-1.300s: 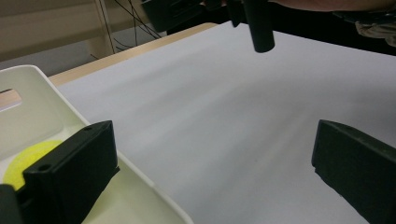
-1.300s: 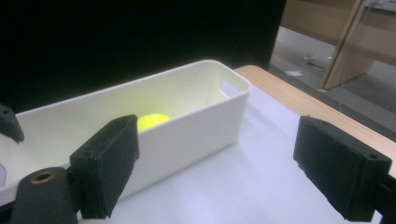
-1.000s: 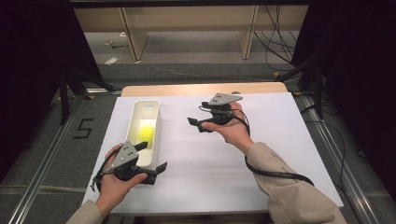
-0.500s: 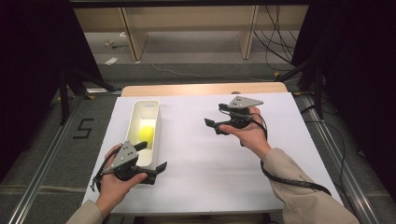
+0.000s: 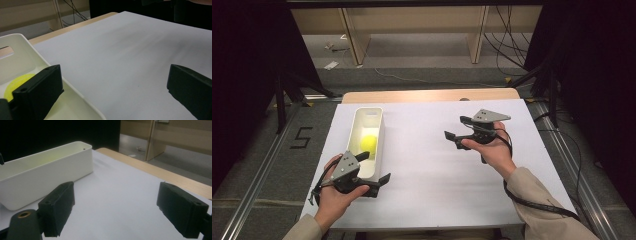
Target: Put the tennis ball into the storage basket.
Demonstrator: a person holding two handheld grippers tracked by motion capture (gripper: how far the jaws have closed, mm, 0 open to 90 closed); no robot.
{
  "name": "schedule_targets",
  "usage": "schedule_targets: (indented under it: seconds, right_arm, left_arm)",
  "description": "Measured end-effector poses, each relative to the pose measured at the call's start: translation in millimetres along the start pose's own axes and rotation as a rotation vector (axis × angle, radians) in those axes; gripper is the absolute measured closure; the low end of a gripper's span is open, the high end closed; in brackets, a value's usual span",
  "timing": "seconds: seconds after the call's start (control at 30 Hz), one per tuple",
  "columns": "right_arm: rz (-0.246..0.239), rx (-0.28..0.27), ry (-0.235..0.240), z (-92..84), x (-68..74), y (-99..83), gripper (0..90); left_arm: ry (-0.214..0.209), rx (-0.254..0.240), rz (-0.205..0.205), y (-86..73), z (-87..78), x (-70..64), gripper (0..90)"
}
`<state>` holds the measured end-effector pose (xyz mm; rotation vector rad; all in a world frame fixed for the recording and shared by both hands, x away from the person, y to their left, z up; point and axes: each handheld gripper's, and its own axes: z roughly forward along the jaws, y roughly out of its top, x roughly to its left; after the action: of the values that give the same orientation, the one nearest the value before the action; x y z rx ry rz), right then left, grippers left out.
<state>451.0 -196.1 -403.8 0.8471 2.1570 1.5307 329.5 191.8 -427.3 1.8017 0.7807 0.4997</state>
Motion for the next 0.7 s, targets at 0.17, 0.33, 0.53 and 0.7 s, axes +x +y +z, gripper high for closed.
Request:
schedule_targets:
  seconds: [0.17, 0.33, 0.53, 0.7]
  right_arm:
    - [0.016, -0.002, -0.024, -15.9, -6.4, -9.1, 15.7]
    - [0.033, -0.001, -0.045, -31.2, -12.0, -18.3, 15.8]
    - [0.044, -0.011, -0.07, -47.5, -15.2, -26.5, 15.9]
    - [0.054, -0.009, -0.076, -57.0, -16.9, -32.1, 16.0]
  left_arm:
    - [0.001, 0.0, -0.001, 0.0, 0.3, -0.3, 0.0]
    - [0.003, -0.001, 0.001, 0.2, 0.3, -0.2, 0.0]
    - [0.004, -0.001, 0.0, 0.1, 0.3, -0.1, 0.0]
    - [0.007, -0.001, 0.002, 0.2, 0.0, 0.2, 0.0]
